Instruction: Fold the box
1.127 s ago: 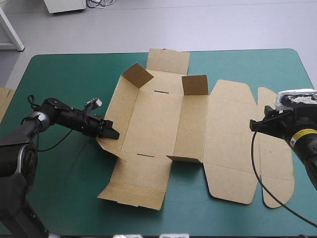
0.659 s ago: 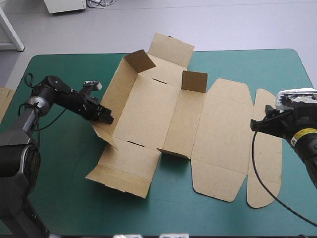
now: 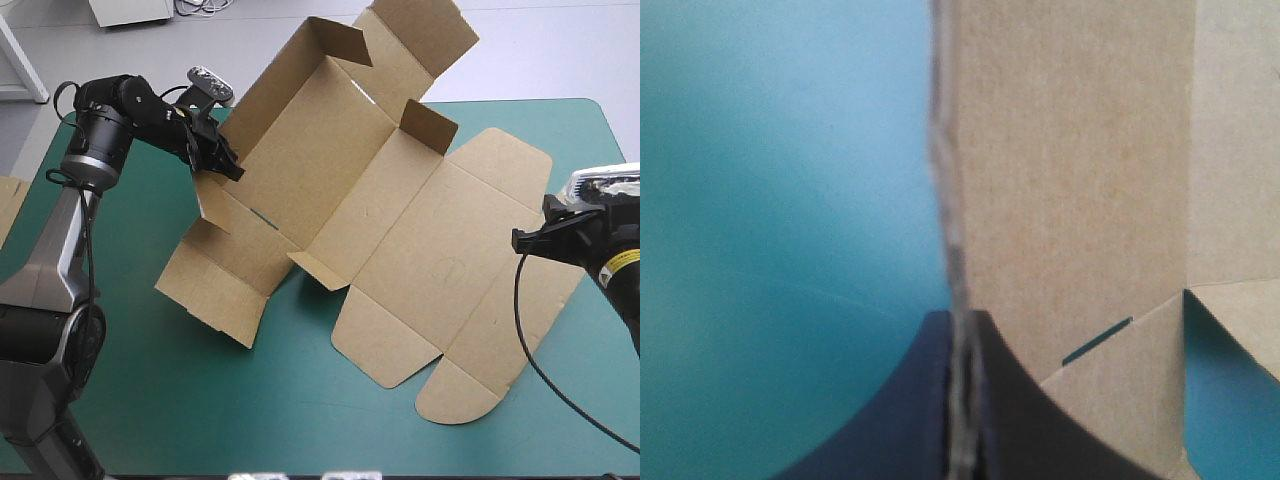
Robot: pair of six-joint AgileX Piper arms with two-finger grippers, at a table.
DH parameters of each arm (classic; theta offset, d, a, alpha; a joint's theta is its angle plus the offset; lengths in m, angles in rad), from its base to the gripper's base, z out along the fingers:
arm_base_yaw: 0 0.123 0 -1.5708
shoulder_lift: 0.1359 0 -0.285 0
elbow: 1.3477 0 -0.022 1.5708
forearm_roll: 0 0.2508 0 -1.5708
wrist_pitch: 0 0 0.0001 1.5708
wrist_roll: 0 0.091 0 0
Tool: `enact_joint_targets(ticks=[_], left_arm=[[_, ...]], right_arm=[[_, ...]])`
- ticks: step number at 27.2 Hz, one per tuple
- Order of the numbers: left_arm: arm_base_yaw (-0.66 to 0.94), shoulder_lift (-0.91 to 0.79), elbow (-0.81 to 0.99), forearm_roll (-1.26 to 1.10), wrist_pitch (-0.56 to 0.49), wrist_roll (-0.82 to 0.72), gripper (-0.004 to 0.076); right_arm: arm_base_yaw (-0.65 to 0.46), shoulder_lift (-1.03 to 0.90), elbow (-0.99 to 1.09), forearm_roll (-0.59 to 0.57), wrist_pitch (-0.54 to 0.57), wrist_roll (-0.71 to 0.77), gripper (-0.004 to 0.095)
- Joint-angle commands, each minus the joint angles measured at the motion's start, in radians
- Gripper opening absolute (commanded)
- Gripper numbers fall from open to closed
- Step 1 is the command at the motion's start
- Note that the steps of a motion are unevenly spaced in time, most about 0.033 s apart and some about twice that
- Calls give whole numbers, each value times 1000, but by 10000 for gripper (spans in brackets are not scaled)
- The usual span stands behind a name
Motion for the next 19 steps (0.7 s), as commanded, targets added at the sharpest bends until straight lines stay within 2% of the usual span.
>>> enact_joint_targets(ticks=[1,3,7,14,19], left_arm=[[-47,-67,-45,-26,44,13,-10],[-108,-78,-52,60,44,31,-10],[-277,-110,-67,400,44,29,-10],[-438,-117,-94,694,43,46,-9],[-491,-117,-94,829,28,95,-10]], right_arm=[[-4,-6,-33,-34,-64,-11,416],[-4,-6,-33,-35,-65,-11,416],[-4,-6,-33,-30,-77,-9,416],[-4,-6,-33,-6,-115,-9,416],[-4,-6,-33,13,-115,-9,416]])
